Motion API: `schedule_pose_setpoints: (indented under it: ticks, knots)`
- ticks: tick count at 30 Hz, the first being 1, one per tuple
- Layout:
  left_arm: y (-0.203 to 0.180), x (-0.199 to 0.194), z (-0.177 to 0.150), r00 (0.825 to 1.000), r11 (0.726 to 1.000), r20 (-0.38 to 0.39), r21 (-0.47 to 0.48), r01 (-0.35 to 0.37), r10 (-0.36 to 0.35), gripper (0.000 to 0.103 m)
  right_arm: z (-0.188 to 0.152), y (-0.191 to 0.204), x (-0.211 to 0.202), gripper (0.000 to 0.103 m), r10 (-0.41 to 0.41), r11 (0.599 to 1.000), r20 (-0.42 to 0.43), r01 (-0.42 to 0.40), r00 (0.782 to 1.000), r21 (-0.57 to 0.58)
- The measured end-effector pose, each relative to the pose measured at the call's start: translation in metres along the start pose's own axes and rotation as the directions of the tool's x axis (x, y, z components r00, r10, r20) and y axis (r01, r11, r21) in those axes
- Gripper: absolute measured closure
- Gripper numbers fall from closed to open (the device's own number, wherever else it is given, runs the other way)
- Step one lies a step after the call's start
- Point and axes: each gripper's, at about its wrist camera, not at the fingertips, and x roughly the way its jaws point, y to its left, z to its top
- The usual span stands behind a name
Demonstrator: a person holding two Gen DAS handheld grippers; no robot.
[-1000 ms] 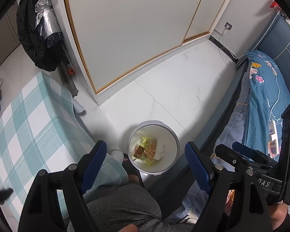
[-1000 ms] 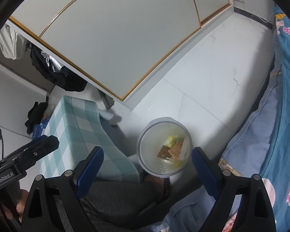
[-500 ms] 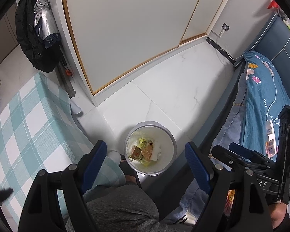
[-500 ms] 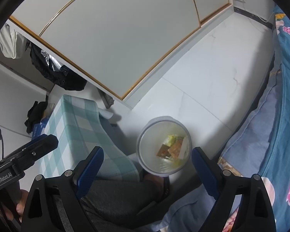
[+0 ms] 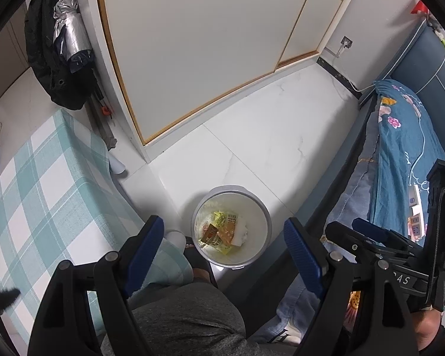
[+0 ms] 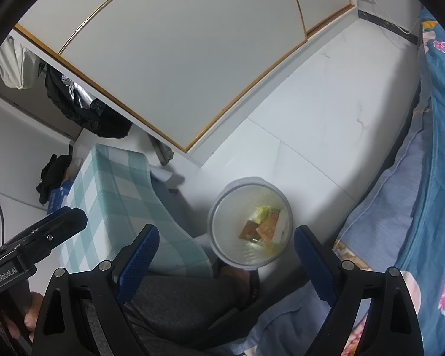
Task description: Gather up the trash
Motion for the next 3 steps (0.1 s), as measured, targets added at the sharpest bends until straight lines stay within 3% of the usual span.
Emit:
schedule_pose_setpoints:
  ticks: [3]
  knots:
    - [0.0013,-0.0026,0.0001,1.000,1.000,0.017,0.000,-0.008,0.008,0.023,0.0000,0.0007,0.0009,0.010,-0.001,1.000,-0.002,0.001,1.000,-0.001]
